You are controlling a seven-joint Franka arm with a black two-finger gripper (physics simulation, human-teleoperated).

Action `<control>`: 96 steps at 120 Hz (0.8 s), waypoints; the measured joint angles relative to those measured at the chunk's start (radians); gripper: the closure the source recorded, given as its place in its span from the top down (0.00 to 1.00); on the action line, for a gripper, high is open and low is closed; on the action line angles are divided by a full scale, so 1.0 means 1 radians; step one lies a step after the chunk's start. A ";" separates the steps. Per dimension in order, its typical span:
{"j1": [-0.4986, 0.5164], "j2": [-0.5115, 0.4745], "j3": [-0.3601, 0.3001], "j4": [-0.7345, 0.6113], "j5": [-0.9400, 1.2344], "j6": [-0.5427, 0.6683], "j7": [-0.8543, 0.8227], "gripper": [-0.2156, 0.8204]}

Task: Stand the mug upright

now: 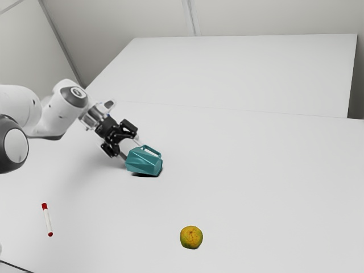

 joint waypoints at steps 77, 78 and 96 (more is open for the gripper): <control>-0.032 0.000 -0.012 0.006 -0.052 -0.023 0.025 0.17; -0.033 0.000 -0.012 0.007 -0.052 -0.023 0.025 0.16; -0.045 -0.008 -0.018 0.022 -0.039 -0.022 0.020 0.08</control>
